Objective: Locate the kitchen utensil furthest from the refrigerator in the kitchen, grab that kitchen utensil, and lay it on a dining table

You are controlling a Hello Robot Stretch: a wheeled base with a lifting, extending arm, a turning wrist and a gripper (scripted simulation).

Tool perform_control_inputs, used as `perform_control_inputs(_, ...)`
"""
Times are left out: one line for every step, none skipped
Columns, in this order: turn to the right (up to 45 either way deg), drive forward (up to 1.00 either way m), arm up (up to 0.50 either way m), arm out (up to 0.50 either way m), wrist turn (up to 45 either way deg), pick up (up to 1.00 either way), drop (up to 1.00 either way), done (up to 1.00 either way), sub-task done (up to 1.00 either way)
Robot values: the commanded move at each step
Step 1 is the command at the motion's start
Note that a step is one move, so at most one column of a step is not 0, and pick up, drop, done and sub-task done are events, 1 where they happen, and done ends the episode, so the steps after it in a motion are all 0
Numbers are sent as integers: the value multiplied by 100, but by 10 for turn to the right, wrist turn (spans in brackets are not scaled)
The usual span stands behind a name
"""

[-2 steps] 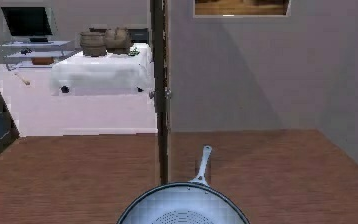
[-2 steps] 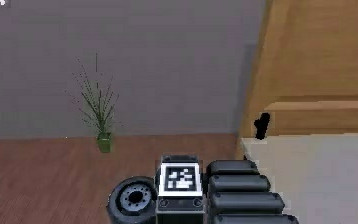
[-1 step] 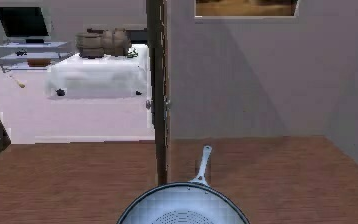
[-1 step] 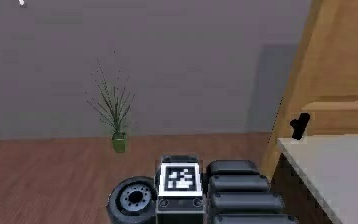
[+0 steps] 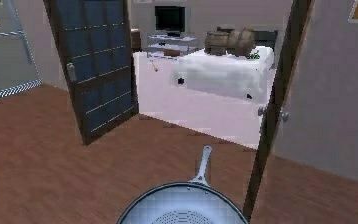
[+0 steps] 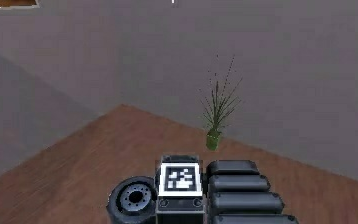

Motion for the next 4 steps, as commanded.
perform_control_inputs(-30,0,0,0,0,0,0,0,0)
perform_control_inputs(0,100,0,0,0,0,0,0,0)
perform_control_inputs(0,10,0,0,0,0,0,0,0)
perform_control_inputs(300,0,0,0,0,0,0,0,0)
